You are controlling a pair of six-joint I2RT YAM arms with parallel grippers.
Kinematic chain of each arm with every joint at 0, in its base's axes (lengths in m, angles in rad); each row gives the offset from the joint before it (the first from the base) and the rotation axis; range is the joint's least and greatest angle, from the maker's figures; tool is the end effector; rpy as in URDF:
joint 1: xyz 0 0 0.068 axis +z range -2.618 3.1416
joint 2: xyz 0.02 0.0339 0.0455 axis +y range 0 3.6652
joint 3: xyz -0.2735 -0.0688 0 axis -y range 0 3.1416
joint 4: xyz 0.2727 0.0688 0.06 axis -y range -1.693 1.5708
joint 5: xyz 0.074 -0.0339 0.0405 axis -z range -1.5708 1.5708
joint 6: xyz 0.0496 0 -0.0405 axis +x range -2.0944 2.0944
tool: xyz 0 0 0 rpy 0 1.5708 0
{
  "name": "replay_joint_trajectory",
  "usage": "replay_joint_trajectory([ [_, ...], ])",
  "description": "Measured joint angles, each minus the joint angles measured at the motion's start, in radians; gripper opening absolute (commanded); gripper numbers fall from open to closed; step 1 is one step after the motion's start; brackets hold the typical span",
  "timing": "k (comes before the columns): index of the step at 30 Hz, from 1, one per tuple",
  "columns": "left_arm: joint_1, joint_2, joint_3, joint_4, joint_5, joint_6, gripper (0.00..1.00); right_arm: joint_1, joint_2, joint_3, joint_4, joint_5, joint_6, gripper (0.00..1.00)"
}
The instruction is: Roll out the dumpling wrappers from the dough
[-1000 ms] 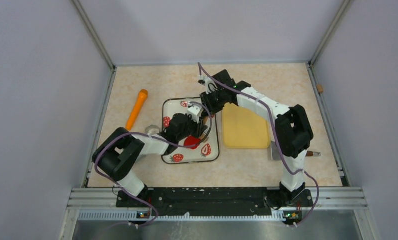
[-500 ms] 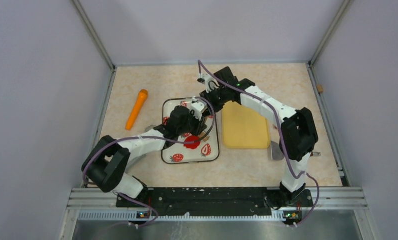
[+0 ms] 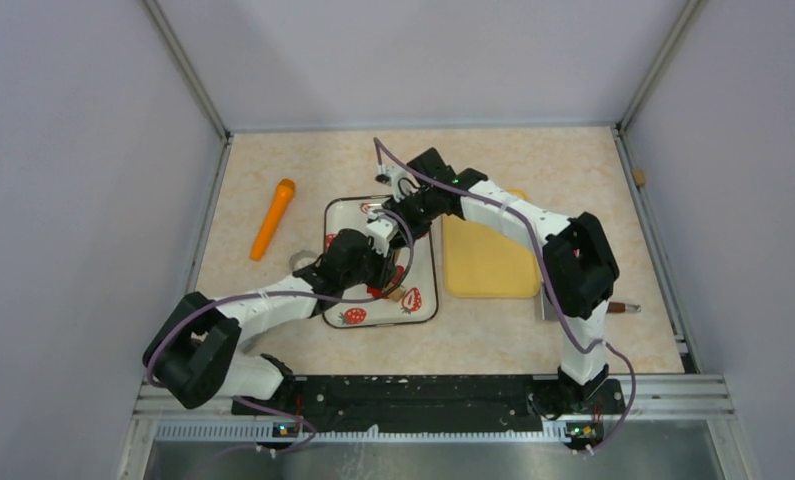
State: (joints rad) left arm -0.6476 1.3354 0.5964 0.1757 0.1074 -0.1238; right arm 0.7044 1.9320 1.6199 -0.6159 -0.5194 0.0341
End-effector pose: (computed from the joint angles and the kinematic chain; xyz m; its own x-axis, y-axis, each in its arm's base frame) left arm 0.2380 -0.1867 0.1743 -0.5056 0.2285 -0.8320 0.6143 0.7724 -0.1612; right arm 0.3382 0.3197 0.2490 -0.6365 -0.5021 -0.5855 -0.7676 0.4862 0.4175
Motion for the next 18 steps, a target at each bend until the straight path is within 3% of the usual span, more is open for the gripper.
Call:
replay_joint_trajectory([
  [9,0.004,0.098,-0.051,0.192,0.000,-0.041,0.00,0.000,0.042,0.025,-0.003,0.059,-0.004,0.00],
  [18,0.010,0.247,0.009,0.367,0.011,-0.031,0.00,-0.029,0.042,0.052,-0.005,0.151,-0.030,0.00],
])
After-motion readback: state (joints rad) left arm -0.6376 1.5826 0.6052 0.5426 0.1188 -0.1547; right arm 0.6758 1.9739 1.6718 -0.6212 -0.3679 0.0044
